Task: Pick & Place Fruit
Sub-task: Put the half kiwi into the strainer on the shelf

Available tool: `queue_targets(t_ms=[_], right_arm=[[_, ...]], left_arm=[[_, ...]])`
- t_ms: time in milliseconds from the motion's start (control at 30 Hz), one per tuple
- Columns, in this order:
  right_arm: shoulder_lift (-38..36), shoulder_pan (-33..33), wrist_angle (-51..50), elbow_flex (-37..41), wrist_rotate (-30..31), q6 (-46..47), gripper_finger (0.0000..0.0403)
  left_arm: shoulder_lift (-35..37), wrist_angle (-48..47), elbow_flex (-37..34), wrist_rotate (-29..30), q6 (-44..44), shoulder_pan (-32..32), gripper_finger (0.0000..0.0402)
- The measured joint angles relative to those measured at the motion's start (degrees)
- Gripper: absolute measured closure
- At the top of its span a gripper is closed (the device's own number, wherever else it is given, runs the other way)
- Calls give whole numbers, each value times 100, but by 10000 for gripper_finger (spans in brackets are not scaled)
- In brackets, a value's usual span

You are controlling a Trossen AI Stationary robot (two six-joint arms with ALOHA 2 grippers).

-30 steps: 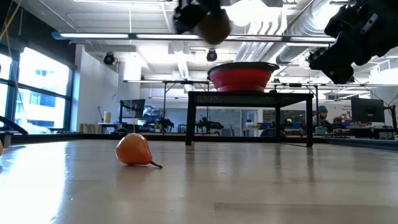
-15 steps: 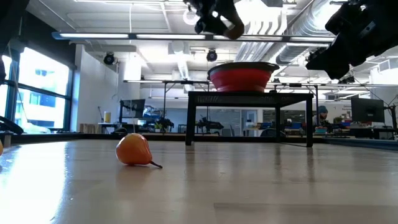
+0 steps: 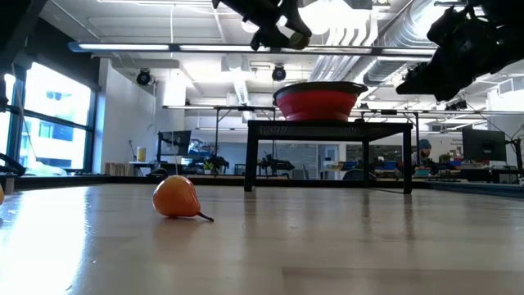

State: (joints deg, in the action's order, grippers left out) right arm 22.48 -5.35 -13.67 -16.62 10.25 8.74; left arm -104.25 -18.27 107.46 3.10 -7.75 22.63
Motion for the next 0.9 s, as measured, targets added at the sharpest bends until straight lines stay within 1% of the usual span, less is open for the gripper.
queue_targets(t_ms=[100,133,167,233,333,533,800,900], right_arm=[[-2,-2,140,0,178,3,398],[0,0,175,0,176,0,398],[-2,-2,206,0,172,0,398],[-2,-2,236,0,165,0,398],[-2,-2,233,0,164,26,398],[17,-2,227,0,160,35,398],[65,-2,217,0,160,41,398],[74,0,225,0,160,41,398]], left_arm=[[-80,287,7,32,164,31,144],[-99,231,0,80,208,31,144],[-118,175,-11,189,261,30,144],[-239,274,0,630,325,20,144],[-423,295,-1,1032,293,22,144],[-887,507,-13,1243,122,24,144],[-1043,481,-7,2011,-533,24,144],[-1040,500,-5,2190,-813,24,144]])
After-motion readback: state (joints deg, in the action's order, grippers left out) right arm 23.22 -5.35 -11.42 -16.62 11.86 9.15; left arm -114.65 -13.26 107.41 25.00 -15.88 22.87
